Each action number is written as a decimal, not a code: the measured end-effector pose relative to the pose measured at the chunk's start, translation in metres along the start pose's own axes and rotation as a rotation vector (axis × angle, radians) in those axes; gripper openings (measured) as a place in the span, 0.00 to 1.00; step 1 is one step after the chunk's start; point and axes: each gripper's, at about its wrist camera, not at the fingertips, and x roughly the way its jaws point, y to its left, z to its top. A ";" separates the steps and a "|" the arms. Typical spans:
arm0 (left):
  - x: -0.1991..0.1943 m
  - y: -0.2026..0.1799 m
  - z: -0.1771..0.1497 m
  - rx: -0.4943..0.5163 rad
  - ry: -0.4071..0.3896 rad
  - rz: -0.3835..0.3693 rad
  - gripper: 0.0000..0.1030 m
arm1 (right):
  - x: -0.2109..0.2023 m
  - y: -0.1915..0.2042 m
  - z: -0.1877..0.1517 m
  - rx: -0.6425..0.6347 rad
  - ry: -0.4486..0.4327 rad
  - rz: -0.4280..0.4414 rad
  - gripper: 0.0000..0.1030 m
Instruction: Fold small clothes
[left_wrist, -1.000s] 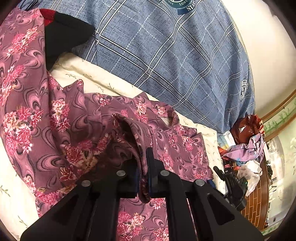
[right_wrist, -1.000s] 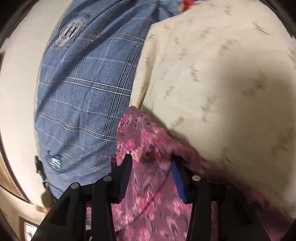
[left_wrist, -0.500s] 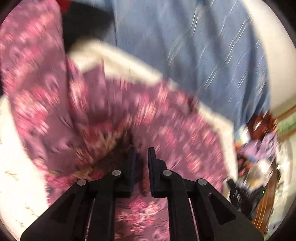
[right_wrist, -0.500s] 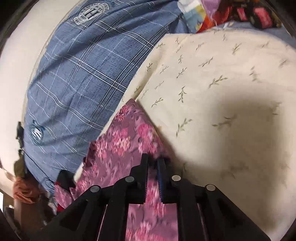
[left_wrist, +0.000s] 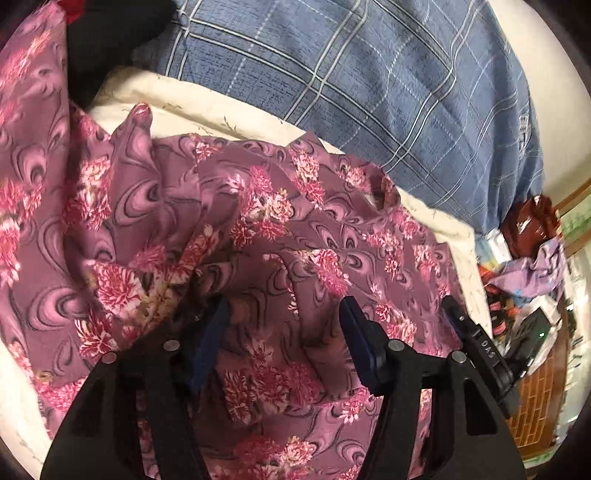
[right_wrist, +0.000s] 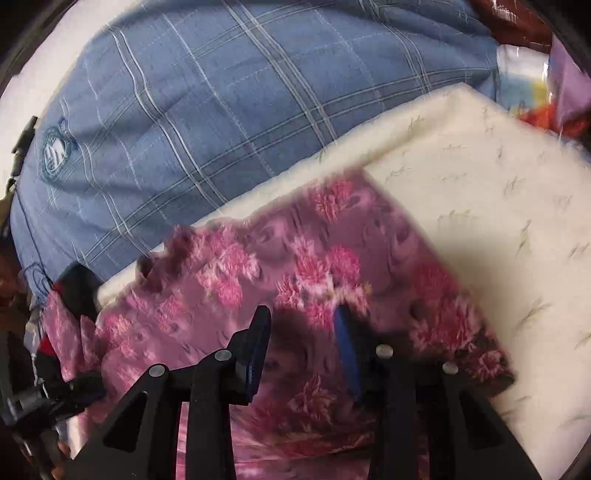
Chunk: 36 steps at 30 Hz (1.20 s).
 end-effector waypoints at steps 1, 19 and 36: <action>0.000 0.000 -0.002 -0.006 -0.003 -0.004 0.60 | -0.001 0.002 -0.001 -0.007 0.005 -0.003 0.44; -0.161 0.158 0.118 -0.229 -0.257 0.174 0.75 | 0.003 0.017 -0.005 -0.095 0.019 -0.008 0.67; -0.169 0.286 0.168 -0.452 -0.298 0.082 0.75 | 0.007 0.016 -0.005 -0.096 0.021 0.033 0.75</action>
